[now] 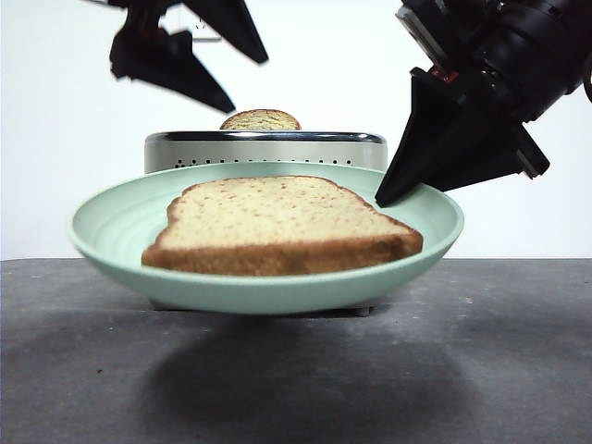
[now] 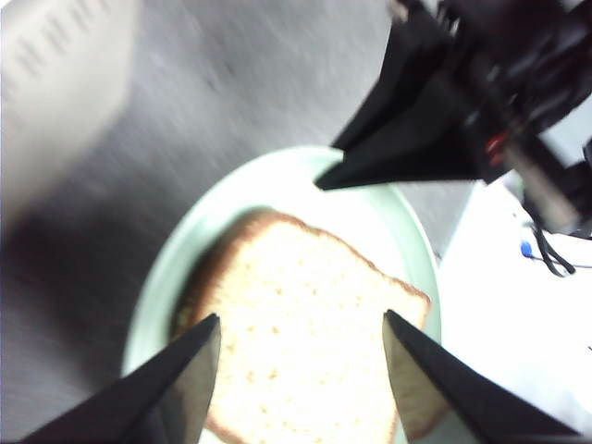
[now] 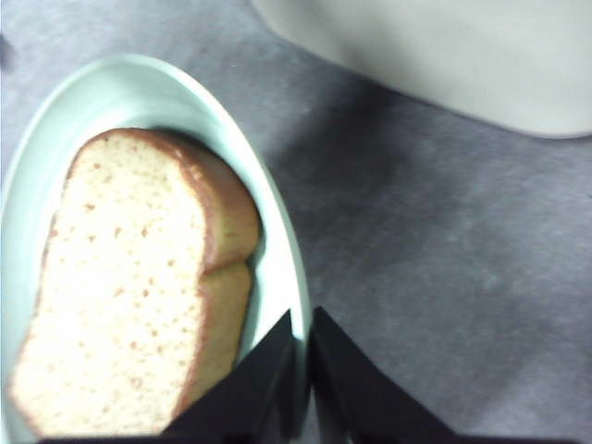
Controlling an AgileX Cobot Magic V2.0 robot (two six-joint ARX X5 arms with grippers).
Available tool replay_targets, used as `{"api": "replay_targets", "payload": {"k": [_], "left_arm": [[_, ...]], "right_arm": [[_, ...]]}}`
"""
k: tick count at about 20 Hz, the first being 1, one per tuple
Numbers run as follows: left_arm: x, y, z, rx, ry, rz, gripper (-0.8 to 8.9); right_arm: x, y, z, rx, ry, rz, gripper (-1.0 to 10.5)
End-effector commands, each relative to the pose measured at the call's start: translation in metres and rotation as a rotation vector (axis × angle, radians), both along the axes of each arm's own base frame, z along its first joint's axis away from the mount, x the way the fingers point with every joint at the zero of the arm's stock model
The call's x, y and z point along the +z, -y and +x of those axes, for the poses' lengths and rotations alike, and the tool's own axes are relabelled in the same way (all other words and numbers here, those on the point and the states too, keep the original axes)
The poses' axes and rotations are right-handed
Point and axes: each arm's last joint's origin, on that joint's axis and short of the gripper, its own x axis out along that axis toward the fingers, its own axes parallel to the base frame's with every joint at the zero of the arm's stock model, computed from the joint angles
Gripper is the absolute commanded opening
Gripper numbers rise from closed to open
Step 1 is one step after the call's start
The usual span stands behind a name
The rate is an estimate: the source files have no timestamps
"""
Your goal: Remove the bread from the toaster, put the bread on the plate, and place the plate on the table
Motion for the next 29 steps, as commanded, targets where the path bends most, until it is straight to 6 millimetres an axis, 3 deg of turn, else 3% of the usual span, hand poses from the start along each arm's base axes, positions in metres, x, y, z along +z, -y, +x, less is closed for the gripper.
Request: {"api": "replay_targets", "payload": {"k": [1, 8, 13, 17, 19, 22, 24, 26, 29], "left_arm": [[0.022, 0.003, 0.0, -0.023, 0.051, -0.019, 2.9], [0.082, -0.01, -0.018, -0.025, 0.167, -0.08, 2.9], [0.101, -0.023, -0.037, -0.013, 0.229, -0.108, 2.89], [0.111, -0.032, -0.05, -0.002, 0.272, -0.123, 2.88], [0.113, -0.035, -0.054, -0.001, 0.276, -0.125, 2.86], [0.115, -0.039, -0.059, 0.011, 0.282, -0.112, 2.86], [0.114, -0.04, -0.061, 0.016, 0.277, -0.099, 2.86], [0.113, -0.041, -0.062, 0.017, 0.267, -0.092, 2.86], [0.112, -0.042, -0.063, 0.016, 0.245, -0.077, 2.84]], "right_arm": [[-0.001, -0.003, 0.003, -0.008, 0.005, -0.003, 0.0], [-0.037, -0.016, 0.026, -0.013, -0.059, -0.042, 0.0], [-0.07, -0.013, 0.048, -0.064, -0.116, -0.067, 0.0], [-0.083, -0.008, 0.055, -0.09, -0.148, -0.085, 0.0], [-0.085, -0.007, 0.055, -0.09, -0.155, -0.091, 0.3], [-0.084, -0.008, 0.055, -0.093, -0.153, -0.086, 1.9], [-0.082, -0.007, 0.055, -0.098, -0.151, -0.08, 2.4], [-0.072, -0.006, 0.052, -0.099, -0.125, -0.066, 2.4], [-0.041, 0.0, 0.041, -0.109, -0.054, -0.043, 2.4]]}}
